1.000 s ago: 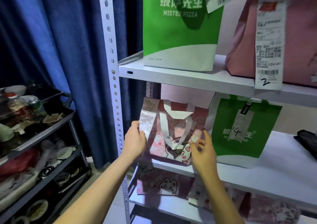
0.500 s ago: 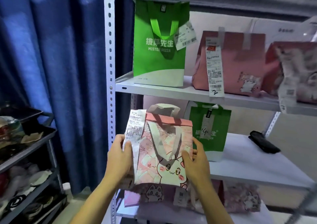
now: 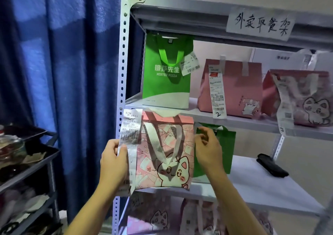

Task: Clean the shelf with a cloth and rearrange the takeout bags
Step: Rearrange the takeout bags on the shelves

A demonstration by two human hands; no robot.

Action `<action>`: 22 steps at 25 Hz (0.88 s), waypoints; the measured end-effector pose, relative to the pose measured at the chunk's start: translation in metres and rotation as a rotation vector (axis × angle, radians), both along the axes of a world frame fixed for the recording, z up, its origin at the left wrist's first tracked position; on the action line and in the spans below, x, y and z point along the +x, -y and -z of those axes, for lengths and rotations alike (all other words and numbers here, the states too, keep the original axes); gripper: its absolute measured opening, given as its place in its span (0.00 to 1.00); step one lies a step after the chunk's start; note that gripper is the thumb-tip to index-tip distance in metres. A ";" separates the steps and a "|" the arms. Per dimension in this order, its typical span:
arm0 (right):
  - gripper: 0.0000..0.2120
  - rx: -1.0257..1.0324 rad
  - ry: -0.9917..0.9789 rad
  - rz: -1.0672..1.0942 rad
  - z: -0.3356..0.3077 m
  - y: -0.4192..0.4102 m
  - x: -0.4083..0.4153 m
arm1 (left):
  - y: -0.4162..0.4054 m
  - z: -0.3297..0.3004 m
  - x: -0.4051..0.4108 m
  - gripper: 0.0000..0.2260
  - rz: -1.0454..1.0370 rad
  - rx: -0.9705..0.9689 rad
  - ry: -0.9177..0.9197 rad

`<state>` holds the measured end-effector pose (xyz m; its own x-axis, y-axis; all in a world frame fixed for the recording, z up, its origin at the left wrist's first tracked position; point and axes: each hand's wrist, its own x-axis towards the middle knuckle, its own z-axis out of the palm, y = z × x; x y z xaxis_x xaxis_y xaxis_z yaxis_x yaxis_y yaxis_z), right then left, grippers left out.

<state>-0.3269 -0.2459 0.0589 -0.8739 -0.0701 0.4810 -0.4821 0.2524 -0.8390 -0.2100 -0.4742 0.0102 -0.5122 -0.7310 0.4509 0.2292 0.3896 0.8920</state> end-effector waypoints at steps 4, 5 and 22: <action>0.17 -0.028 -0.129 0.001 -0.071 0.022 -0.051 | 0.012 -0.017 -0.009 0.06 -0.072 0.021 -0.021; 0.18 -0.022 -0.132 -0.009 -0.085 0.029 -0.065 | 0.014 -0.019 -0.011 0.06 -0.085 0.031 -0.016; 0.10 -0.106 -0.145 0.145 -0.116 0.069 -0.131 | 0.015 -0.022 -0.011 0.07 -0.080 -0.026 -0.025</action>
